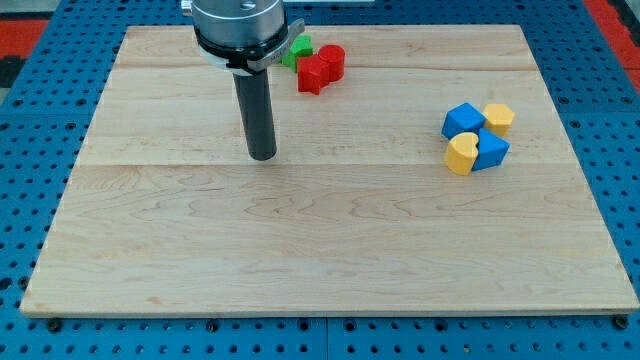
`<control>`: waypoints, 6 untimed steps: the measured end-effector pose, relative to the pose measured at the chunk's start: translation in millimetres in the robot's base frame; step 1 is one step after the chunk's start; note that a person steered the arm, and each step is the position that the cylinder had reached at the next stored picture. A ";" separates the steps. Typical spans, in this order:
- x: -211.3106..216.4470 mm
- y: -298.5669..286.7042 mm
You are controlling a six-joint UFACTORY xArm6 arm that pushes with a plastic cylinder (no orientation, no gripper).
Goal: Move the arm to the bottom of the red star
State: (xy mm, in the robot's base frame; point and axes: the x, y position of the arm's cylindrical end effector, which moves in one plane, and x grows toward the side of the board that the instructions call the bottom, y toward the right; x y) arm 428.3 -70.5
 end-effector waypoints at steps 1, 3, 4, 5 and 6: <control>0.5 0.0; 0.9 0.0; -4.1 -0.2; -34.6 -1.1; -58.0 -1.1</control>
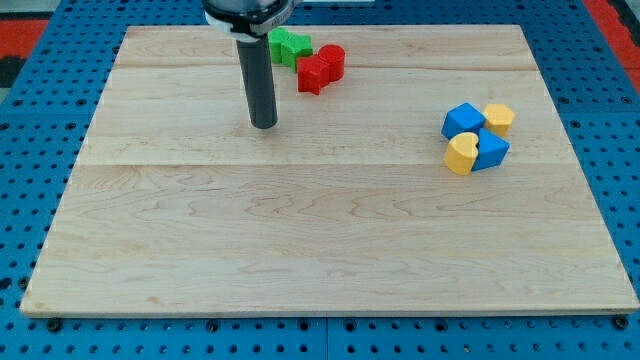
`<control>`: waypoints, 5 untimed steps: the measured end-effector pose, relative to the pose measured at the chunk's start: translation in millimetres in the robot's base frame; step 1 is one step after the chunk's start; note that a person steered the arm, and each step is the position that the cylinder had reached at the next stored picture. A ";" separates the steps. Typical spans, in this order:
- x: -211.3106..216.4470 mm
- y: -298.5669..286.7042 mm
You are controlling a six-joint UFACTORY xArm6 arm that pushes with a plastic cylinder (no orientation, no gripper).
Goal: Move the arm to the bottom of the red star
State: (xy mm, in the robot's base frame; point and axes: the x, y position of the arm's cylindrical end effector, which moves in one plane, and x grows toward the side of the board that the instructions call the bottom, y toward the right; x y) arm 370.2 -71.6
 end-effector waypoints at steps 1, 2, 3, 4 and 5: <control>-1.3 0.0; -1.3 12.1; -1.3 49.2; -8.3 80.8; -20.5 113.6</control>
